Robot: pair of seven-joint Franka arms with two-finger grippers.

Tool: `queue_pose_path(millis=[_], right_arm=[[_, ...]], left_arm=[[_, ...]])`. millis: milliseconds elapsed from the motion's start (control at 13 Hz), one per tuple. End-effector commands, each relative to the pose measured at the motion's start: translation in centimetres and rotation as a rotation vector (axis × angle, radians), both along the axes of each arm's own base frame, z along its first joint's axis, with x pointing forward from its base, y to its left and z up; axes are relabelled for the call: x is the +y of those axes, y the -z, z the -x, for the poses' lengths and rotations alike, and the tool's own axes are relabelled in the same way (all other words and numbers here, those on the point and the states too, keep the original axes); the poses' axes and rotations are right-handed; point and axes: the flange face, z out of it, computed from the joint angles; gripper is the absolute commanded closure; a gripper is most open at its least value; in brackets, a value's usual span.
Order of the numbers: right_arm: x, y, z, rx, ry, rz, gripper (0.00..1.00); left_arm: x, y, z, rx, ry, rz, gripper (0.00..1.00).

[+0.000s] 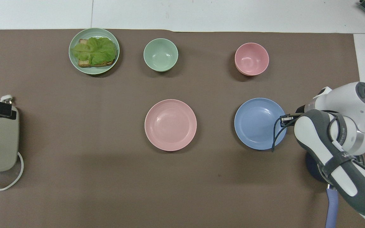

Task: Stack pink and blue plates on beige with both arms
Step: 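Grasp the blue plate rim with the right gripper and lift it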

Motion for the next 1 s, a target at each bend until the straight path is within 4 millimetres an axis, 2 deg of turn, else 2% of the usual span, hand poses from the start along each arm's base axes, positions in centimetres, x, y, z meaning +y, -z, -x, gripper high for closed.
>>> queue_pose_path(millis=[0,613,766,920], right_arm=[[-0.6,-4.0,0.3,-0.055,-0.028,-0.023,1.0],[-1.0,-16.5,3.5,-0.095,-0.045,-0.053,1.0],[-1.0,-18.4,3.5,-0.076,-0.049,-0.06,1.0],[0.5,-18.4,3.5,-0.059,-0.005,-0.067,1.0]], left_arm=[[0.0,0.0,0.4,-0.019,0.01,-0.015,0.0],[0.1,0.0,0.5,-0.005,0.004,-0.015,0.0],[0.1,0.0,0.6,-0.006,0.004,-0.015,0.0],[0.1,-0.1,0.6,-0.008,0.006,-0.015,0.0]])
